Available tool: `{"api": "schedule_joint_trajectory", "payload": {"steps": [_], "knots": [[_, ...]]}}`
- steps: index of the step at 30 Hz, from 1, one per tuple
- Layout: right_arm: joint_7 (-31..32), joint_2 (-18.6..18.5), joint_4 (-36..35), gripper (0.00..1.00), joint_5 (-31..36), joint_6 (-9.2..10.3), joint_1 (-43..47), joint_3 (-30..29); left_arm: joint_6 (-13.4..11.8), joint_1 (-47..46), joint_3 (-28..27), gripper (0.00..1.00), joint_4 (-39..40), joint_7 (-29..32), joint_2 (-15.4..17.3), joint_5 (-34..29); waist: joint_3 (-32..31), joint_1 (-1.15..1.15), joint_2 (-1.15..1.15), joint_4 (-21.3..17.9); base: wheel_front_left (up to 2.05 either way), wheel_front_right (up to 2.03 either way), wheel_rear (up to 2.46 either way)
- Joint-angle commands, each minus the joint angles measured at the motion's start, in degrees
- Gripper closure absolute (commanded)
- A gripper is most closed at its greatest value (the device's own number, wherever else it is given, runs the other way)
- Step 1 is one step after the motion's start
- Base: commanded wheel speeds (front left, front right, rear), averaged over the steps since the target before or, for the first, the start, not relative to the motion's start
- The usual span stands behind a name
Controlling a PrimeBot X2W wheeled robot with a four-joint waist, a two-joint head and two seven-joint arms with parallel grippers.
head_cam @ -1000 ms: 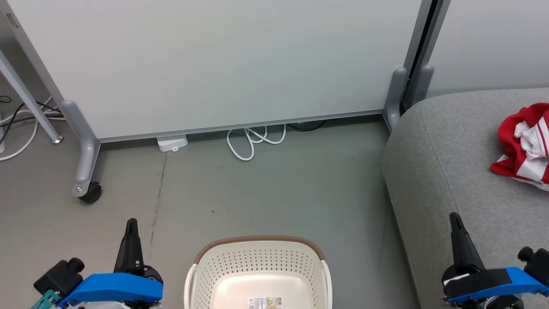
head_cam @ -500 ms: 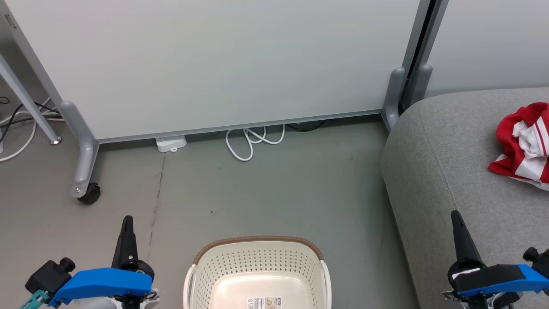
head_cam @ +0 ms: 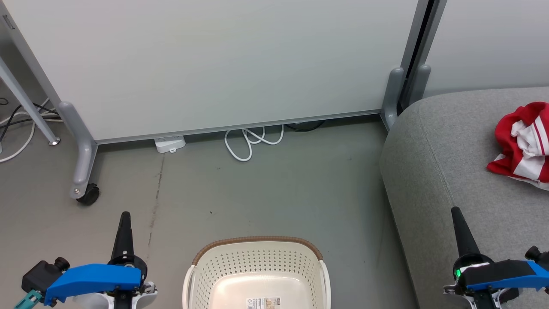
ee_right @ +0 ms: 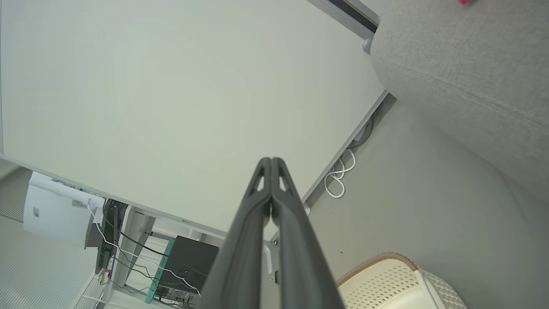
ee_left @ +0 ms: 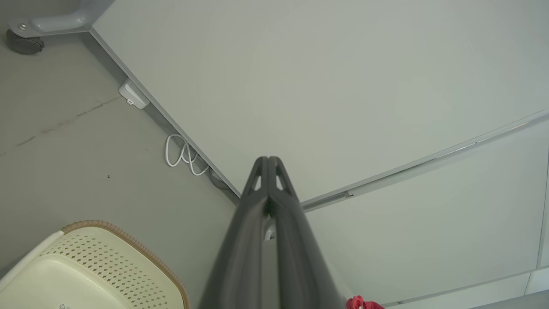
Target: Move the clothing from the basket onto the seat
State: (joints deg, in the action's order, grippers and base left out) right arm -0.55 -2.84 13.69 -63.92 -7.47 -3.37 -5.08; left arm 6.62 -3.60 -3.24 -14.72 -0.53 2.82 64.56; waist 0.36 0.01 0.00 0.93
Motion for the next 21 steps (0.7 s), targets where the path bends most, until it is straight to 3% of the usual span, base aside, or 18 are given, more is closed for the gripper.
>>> {"api": "schedule_joint_trajectory", "payload": {"steps": [1,21], "knots": [[0.2,-0.1,-0.3,1.00,-1.4,-0.03,-1.4,-0.2,0.5,-1.2,-0.5,1.00,0.7,0.4,0.1,1.1,0.0,0.00,0.00,0.0,0.00,0.00,0.00],[3.1,-0.1,-0.1,1.00,-12.4,-0.03,-2.1,-0.7,0.6,-2.0,-1.6,1.00,0.7,3.2,0.1,11.9,-0.1,-0.01,0.00,-0.3,0.00,0.00,0.00]]}}
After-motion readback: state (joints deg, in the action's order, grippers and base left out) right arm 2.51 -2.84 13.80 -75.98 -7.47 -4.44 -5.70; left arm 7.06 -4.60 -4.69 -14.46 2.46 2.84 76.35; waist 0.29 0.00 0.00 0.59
